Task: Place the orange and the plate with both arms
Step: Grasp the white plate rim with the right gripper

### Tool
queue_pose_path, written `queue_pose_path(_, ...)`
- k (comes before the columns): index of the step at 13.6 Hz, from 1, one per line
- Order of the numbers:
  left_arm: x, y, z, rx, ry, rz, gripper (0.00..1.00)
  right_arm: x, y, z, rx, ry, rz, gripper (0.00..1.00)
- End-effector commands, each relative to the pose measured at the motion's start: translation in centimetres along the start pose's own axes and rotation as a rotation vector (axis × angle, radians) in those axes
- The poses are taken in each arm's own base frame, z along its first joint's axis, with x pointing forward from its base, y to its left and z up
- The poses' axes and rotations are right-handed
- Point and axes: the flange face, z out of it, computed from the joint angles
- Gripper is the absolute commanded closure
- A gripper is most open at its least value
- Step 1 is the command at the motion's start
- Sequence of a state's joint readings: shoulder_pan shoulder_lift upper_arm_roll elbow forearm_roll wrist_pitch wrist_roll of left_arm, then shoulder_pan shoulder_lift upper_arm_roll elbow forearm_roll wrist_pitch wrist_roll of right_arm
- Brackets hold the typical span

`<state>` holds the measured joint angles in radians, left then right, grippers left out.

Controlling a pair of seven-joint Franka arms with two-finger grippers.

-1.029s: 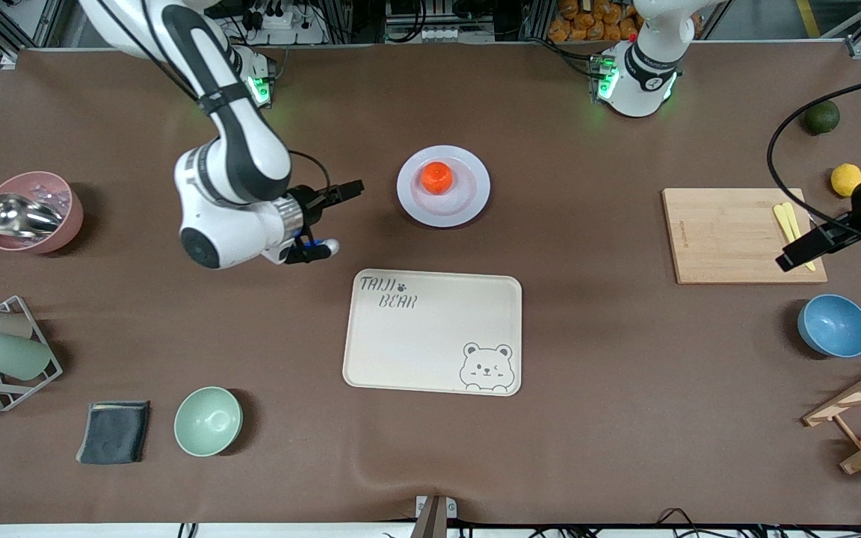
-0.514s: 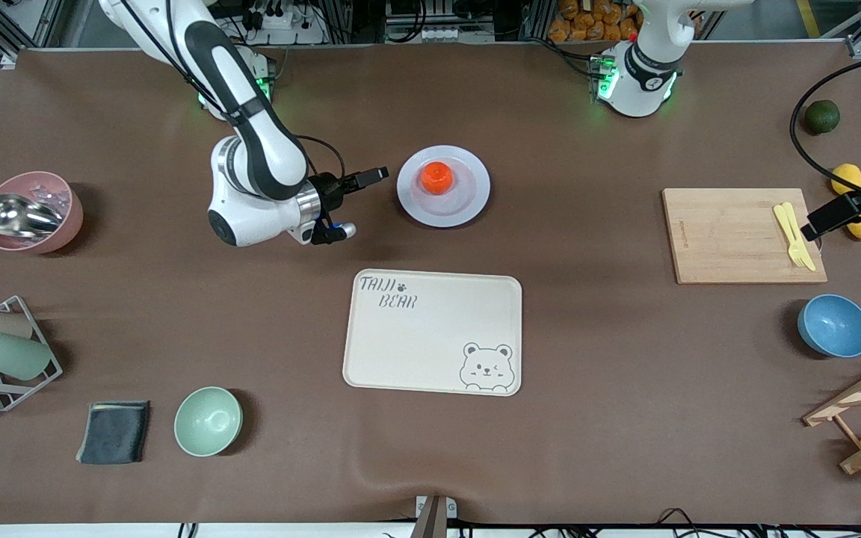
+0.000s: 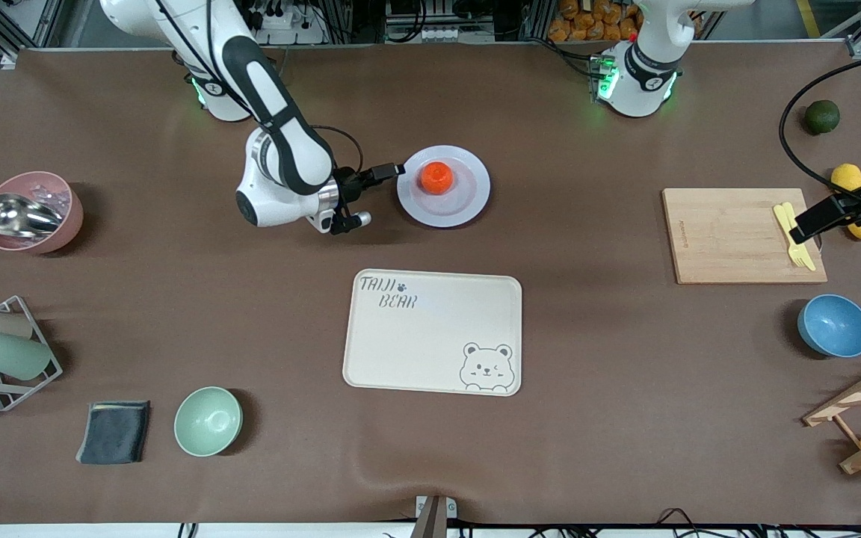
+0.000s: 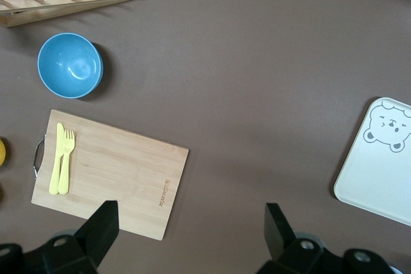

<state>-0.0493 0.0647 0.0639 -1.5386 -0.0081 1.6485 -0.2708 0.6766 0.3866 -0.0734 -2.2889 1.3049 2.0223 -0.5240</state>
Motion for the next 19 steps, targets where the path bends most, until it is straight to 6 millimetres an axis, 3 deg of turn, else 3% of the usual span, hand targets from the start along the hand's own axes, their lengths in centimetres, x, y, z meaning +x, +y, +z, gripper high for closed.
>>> queue_pose_path(1, -0.3, 0.0, -0.3, -0.025, 0.009, 0.015, 0.00, 0.2, 0.8, 0.2, 0.031, 0.026, -0.010, 0.00)
queue_pose_path(6, -0.3, 0.1, -0.1, -0.023, 0.004, 0.018, 0.00, 0.6, 3.5, 2.8, 0.110, 0.070, -0.039, 0.00)
queue_pose_path(9, -0.7, 0.9, -0.5, -0.028, 0.009, 0.035, 0.00, 0.7, 2.9, 3.3, 0.146, 0.095, -0.018, 0.00)
queue_pose_path(12, -0.4, 1.2, 0.4, -0.022, -0.007, 0.035, 0.00, 0.7, 2.4, 3.6, 0.175, 0.115, -0.004, 0.00)
queue_pose_path(18, -0.8, 1.0, -0.3, -0.022, -0.010, 0.026, 0.00, 0.7, 1.4, 6.9, 0.153, 0.207, 0.036, 0.00)
queue_pose_path(19, -0.8, 1.0, -0.2, -0.021, -0.012, 0.020, 0.00, 0.9, 1.3, 6.9, 0.152, 0.211, 0.034, 0.14)
